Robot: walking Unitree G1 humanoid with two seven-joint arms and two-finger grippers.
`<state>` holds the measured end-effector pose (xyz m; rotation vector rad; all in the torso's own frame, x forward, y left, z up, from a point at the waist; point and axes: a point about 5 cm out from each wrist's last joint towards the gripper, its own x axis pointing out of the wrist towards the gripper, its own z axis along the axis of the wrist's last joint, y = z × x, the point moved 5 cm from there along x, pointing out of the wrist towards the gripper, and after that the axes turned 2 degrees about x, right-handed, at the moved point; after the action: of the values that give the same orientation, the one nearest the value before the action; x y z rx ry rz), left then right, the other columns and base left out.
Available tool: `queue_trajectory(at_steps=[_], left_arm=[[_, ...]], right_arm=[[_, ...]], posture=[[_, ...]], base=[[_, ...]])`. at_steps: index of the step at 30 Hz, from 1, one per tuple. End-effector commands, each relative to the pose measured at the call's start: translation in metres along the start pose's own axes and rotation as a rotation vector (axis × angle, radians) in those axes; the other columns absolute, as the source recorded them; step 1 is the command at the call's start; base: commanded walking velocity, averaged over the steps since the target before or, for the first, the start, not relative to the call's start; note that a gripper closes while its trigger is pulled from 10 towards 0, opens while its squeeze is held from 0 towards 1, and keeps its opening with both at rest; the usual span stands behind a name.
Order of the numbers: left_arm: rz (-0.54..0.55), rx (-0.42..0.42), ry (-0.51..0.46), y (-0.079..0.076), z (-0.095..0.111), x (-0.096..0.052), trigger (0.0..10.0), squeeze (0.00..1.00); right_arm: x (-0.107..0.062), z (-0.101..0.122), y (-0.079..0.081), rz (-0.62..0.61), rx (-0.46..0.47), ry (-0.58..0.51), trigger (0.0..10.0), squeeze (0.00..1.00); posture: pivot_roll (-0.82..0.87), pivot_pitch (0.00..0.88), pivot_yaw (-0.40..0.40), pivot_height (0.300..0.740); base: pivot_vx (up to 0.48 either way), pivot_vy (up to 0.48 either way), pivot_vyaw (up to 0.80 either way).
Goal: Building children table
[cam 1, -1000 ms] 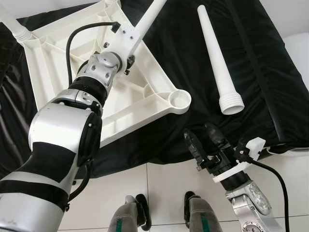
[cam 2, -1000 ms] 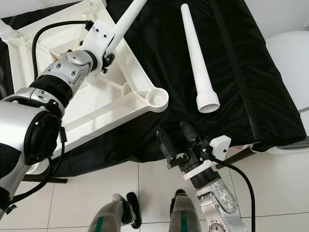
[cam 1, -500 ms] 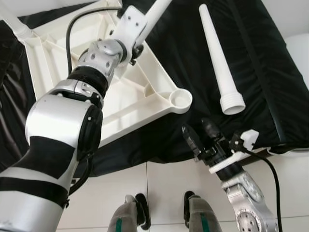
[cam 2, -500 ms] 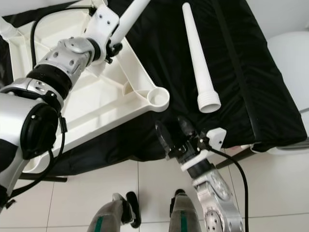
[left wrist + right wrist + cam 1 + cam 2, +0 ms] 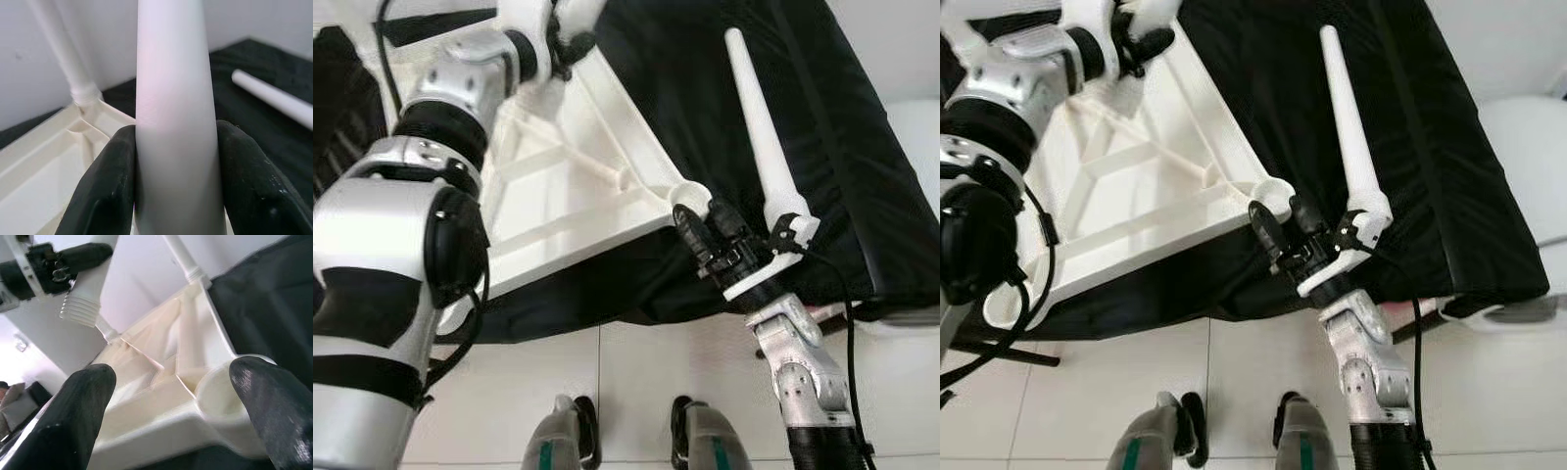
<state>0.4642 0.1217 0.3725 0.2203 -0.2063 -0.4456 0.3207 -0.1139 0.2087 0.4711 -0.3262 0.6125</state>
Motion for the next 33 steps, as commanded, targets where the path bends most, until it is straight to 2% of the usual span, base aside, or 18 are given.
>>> queue_trajectory(at_steps=[1,2,4,6,7,10,11,13,19,26,33], left_arm=[[0.010,-0.043,-0.032,0.009,0.000,-0.006,10.0,0.00],[0.014,-0.080,-0.041,0.012,-0.004,-0.009,10.0,0.00],[0.014,-0.103,-0.047,0.013,-0.007,-0.011,10.0,0.00],[0.014,-0.103,-0.047,0.013,-0.007,-0.011,10.0,0.00],[0.008,-0.112,-0.058,0.011,-0.015,-0.013,10.0,0.00],[0.008,-0.091,-0.062,0.007,-0.020,-0.014,10.0,0.00],[0.022,-0.086,-0.049,0.004,-0.032,-0.016,10.0,0.00],[0.025,-0.082,-0.050,0.003,-0.035,-0.017,10.0,0.00],[0.044,-0.071,-0.054,-0.001,-0.047,-0.023,10.0,0.00],[0.068,-0.099,-0.050,-0.002,-0.057,-0.031,10.0,0.00],[0.050,-0.069,-0.029,-0.009,-0.067,-0.038,10.0,0.00]], right_arm=[[0.002,-0.003,-0.002,0.017,0.035,0.008,10.0,0.00],[0.007,-0.001,-0.002,0.028,0.043,0.004,10.0,0.00],[0.010,0.000,-0.003,0.035,0.048,0.002,10.0,0.00],[0.010,0.000,-0.003,0.035,0.048,0.002,10.0,0.00],[0.016,0.000,-0.005,0.051,0.059,0.006,10.0,0.00],[0.019,-0.002,-0.005,0.055,0.058,0.012,10.0,0.00],[0.025,-0.004,-0.007,0.066,0.055,0.022,10.0,0.00],[0.026,-0.004,-0.008,0.070,0.056,0.023,10.0,0.00],[0.028,-0.004,-0.012,0.074,0.051,0.027,10.0,0.00],[0.026,-0.006,-0.014,0.071,0.047,0.029,10.0,0.00],[0.026,-0.006,-0.016,0.072,0.044,0.026,10.0,0.00]], posture=[[0.02,0.068,0.026,0.740],[0.03,0.063,0.016,0.740],[0.03,0.062,0.014,0.740],[0.03,0.062,0.014,0.740],[0.05,0.049,-0.003,0.740],[0.05,0.047,-0.007,0.740],[0.05,0.043,-0.009,0.740],[0.05,0.044,-0.010,0.740],[0.05,0.051,-0.006,0.740],[0.05,0.063,0.002,0.740],[0.06,0.066,0.007,0.740]], base=[[0.000,0.000,0.00],[0.000,0.000,0.00],[0.000,0.000,0.00],[0.000,0.000,0.00],[0.000,0.000,0.00],[0.000,0.000,0.00],[0.000,0.000,0.00],[0.000,0.000,0.00],[0.000,0.000,0.00],[0.000,0.000,0.00],[0.000,0.000,0.00]])
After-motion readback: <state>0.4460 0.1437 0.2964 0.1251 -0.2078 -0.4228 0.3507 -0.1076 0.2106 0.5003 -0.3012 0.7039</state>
